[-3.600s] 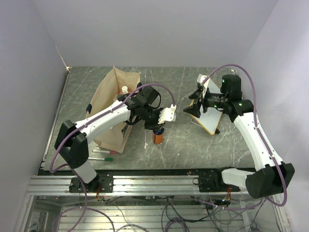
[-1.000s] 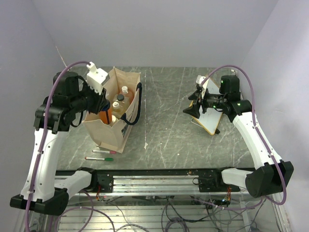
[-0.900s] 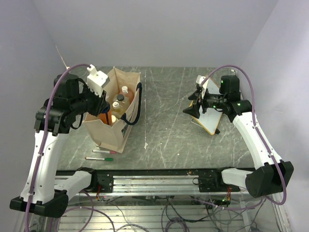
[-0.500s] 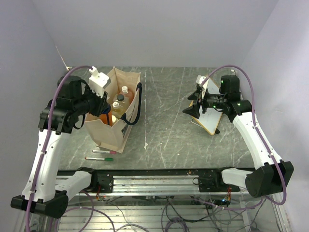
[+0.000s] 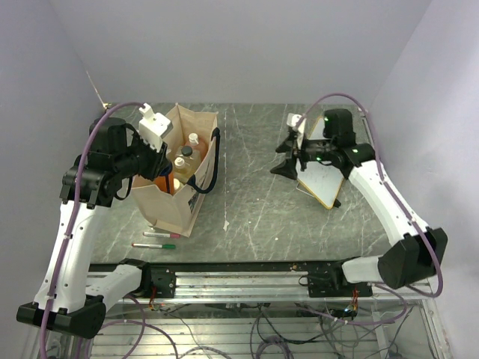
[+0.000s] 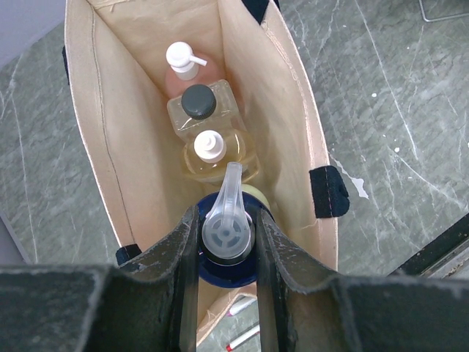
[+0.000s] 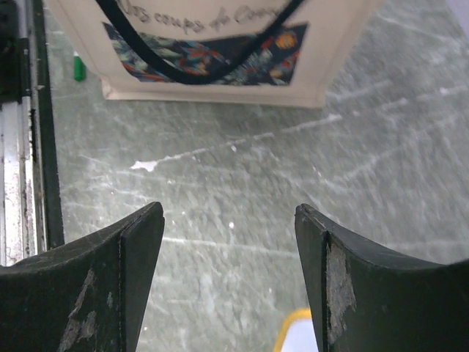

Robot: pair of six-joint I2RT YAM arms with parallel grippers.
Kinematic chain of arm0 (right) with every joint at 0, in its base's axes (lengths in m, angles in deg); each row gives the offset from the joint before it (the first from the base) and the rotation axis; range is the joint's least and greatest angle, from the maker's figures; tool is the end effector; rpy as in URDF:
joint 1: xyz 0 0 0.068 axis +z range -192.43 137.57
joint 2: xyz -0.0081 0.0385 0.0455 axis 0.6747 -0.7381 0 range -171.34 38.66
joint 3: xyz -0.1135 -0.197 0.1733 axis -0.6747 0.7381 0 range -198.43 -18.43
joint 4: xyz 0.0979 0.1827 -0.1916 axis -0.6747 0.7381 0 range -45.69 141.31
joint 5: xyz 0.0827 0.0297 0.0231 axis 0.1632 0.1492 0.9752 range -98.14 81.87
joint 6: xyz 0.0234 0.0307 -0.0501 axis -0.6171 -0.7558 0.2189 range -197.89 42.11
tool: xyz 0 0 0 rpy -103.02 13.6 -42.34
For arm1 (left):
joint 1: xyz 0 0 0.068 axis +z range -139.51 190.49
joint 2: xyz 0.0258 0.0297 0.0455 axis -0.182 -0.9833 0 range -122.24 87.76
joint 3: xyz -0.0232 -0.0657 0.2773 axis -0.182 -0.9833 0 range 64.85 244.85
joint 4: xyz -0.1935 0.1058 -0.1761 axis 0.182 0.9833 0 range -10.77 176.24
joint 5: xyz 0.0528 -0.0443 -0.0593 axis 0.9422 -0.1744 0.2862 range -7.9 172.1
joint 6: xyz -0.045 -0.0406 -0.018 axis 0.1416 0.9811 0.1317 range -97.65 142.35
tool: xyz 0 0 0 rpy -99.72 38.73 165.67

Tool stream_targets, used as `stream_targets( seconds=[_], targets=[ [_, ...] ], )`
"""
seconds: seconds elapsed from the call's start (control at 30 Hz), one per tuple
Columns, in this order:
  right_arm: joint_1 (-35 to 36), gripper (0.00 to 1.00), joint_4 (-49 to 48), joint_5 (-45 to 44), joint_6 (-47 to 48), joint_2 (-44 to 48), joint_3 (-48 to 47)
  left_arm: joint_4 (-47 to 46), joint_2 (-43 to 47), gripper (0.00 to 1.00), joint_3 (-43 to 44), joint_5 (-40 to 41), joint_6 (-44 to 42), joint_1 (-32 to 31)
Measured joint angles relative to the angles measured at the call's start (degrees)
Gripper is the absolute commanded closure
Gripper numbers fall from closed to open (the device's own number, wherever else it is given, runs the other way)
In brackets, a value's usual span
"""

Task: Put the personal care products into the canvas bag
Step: Place the care product in the canvas bag.

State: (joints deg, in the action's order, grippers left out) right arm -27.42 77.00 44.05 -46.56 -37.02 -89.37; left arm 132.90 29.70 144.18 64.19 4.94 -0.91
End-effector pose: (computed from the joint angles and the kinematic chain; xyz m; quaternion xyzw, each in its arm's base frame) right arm 0.2845 0.1160 0.3570 -0.4959 0.6636 0.3339 0.4497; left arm 0.1948 -0.0546 0.4374 0.2880 0.8197 -0.1112 0.4825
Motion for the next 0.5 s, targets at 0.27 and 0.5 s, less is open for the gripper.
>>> stream_targets(
  seconds=[0.27, 0.5],
  targets=[
    [14.7, 0.29, -3.5, 0.9, -1.3, -14.9, -16.7, 0.6, 0.4, 0.93, 0.1, -0.3, -0.2, 0.0],
    [23.9, 0.28, -10.8, 4.1, -11.0, -32.8, -34.5, 1.1, 1.0, 0.93, 0.0, -0.3, -0.2, 0.0]
  ],
)
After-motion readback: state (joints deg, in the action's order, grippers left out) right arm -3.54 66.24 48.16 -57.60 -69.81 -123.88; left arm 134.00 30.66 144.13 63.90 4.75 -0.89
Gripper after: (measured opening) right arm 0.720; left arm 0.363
